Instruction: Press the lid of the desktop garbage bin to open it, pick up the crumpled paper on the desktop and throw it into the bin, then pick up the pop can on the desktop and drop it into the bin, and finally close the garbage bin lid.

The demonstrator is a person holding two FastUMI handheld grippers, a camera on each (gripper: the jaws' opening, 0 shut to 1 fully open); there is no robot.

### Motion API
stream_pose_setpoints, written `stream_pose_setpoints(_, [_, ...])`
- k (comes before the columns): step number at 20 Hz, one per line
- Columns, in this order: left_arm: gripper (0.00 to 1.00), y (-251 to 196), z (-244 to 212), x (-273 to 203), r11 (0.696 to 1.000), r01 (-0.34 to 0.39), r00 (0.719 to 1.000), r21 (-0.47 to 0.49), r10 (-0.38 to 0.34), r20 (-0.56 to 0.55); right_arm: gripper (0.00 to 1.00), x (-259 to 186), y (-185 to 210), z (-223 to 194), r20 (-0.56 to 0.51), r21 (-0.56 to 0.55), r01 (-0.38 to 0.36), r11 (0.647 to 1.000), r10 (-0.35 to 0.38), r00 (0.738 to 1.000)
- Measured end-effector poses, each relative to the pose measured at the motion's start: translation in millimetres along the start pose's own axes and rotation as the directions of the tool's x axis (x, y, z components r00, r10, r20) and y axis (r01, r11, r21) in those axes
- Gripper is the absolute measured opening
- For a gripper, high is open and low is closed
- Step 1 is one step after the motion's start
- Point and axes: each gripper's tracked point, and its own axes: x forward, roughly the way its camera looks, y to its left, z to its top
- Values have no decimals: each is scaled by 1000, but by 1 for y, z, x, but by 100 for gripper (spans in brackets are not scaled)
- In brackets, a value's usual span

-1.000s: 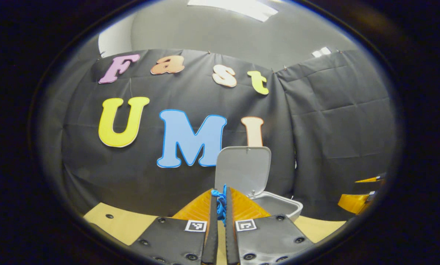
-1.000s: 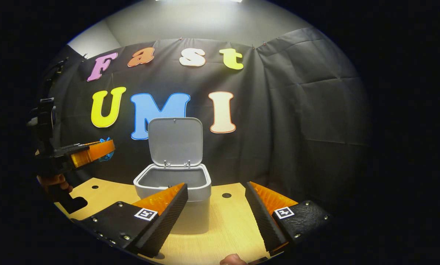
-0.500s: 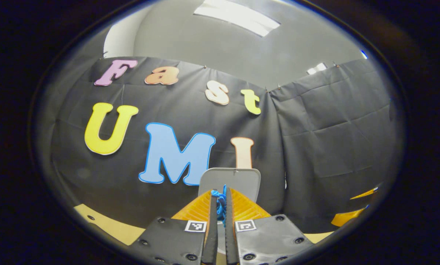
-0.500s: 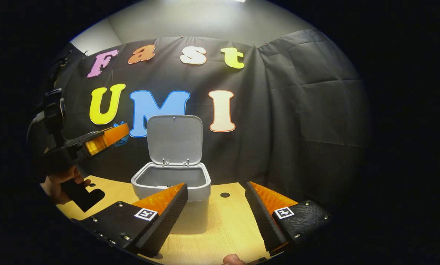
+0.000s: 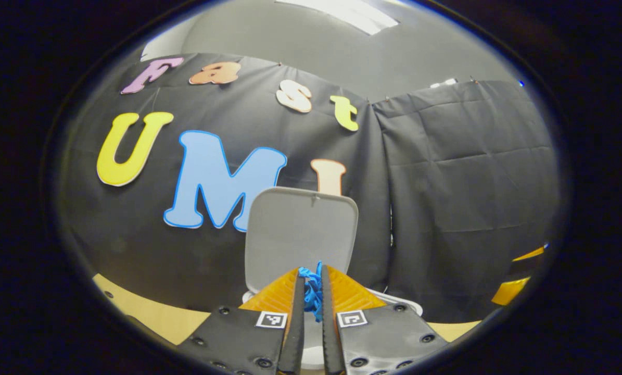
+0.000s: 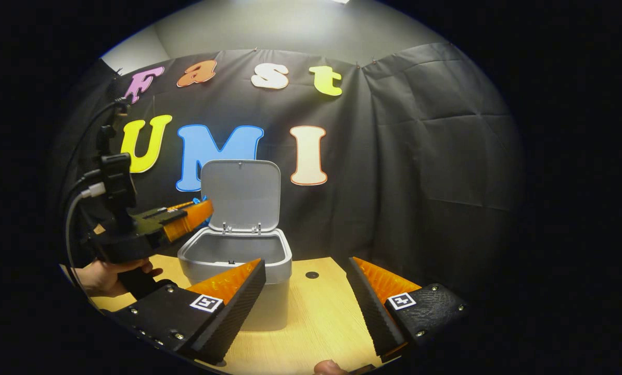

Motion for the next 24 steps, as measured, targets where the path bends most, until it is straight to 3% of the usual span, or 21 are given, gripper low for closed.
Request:
stream_pose_setpoints(1, [27, 1, -9, 1, 1000, 3, 1000, 4, -3, -30, 99, 0, 0, -1, -2, 2, 0, 1000, 0, 1000])
stream_pose_setpoints(3, [46, -3, -24, 4, 1000, 11, 996, 5, -11, -89, 99, 1, 4, -3, -10, 7, -8, 1000, 8, 1000])
stream_pose_setpoints(5, [56, -6, -38, 3, 1000, 26, 990, -5, -27, -139, 100, 0, 10, -5, -13, 9, -20, 1000, 20, 1000])
stream_pose_setpoints(6, [77, -9, -41, 1, 999, 33, 987, -9, -34, -155, 100, 0, 13, -4, -13, 10, -27, 1000, 27, 1000])
stream_pose_setpoints(9, [99, -7, -39, -6, 1000, 25, 986, -9, -26, -164, 100, -1, 23, -6, -13, 5, -51, 999, 51, 999])
stream_pose_setpoints(18, [95, 21, -12, -70, 997, -76, 983, -15, 72, -167, 100, -10, 60, -20, -42, 2, -162, 987, 162, 986])
stream_pose_setpoints(24, [95, 60, 3, -142, 978, -204, 962, 33, 206, -178, 100, -23, 119, -64, -141, -12, -333, 943, 328, 934])
